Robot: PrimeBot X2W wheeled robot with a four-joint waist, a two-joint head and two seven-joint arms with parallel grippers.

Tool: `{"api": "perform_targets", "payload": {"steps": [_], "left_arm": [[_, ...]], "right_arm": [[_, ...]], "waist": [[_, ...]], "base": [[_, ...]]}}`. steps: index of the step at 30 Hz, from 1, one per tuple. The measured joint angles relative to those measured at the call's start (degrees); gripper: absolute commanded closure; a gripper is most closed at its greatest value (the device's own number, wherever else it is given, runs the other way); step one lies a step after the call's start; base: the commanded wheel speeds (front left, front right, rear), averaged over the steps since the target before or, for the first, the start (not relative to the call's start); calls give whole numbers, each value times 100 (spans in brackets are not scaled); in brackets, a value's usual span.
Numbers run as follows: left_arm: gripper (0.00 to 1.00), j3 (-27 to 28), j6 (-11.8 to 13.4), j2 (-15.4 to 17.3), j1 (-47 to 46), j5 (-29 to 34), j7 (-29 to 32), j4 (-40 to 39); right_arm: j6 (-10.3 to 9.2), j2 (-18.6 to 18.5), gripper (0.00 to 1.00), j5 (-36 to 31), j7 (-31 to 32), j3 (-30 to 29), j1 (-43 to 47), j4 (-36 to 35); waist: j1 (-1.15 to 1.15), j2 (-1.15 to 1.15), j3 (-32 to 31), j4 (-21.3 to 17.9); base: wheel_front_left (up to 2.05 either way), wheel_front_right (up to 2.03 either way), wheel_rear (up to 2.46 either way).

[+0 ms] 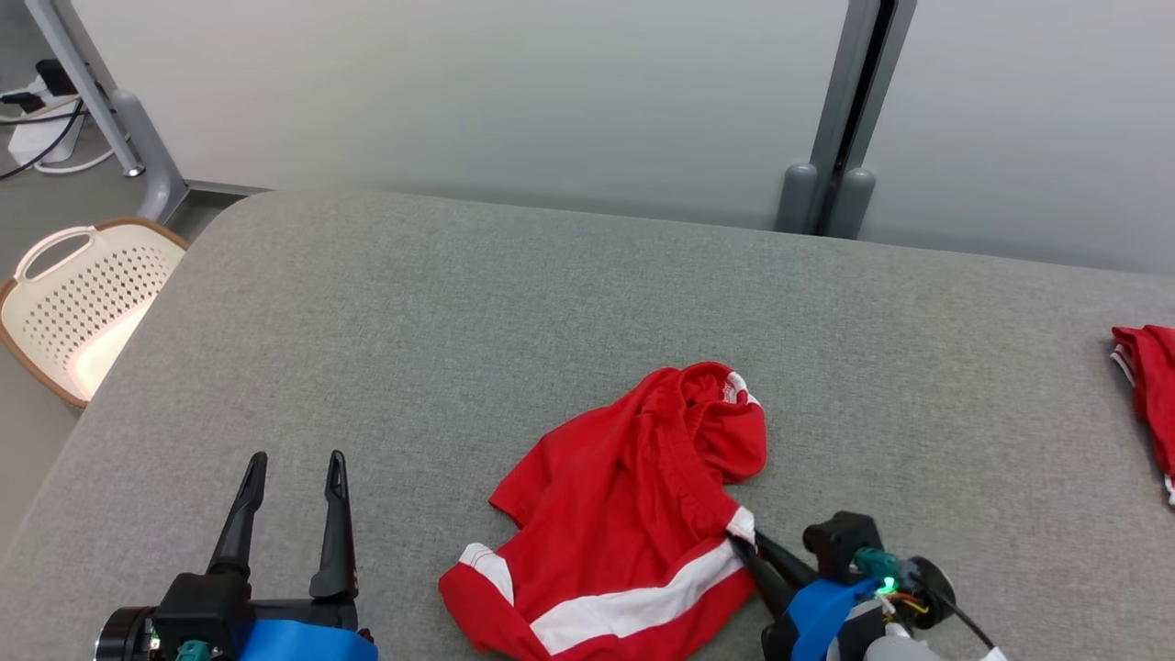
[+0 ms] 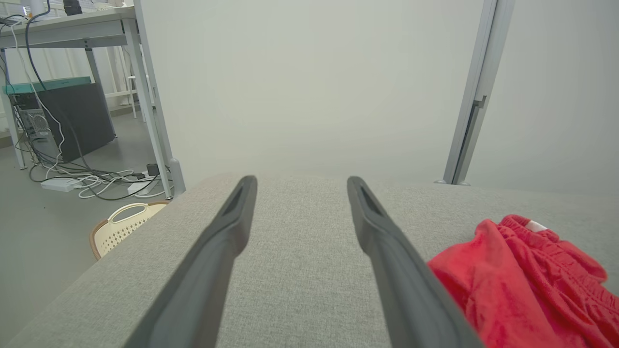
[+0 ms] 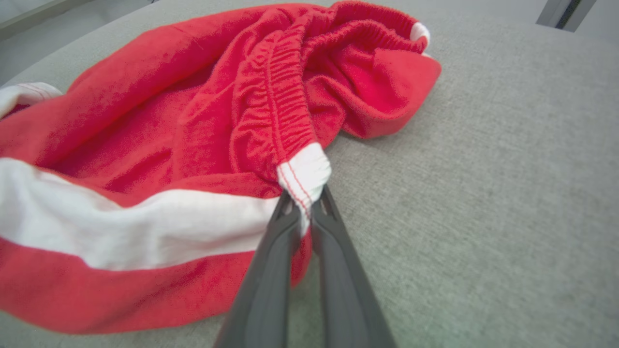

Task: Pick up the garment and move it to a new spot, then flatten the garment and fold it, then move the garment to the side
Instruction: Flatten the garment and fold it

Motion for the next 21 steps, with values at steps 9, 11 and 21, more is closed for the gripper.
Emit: {"api": "perform_targets", "payload": {"steps": [9,11,21], "left_arm": [[0,35,47,-48,139,-49,0,-11],[0,44,59,-58,183,-56,0,-15],[0,79,77,-107,246,-87,0,-56]], "right_arm": [[0,-493,100,-74,-22,-875,954,-1267],[0,-604,100,-99,-22,-1096,1234,-1528],[0,-469,100,-141,87,-1926,2751,-2807]], "waist": [[-1,0,-162,-331],[-1,0,-185,-434],[-1,0,-242,-849]], "base": [[0,0,0],[0,0,0],[0,0,0]]}}
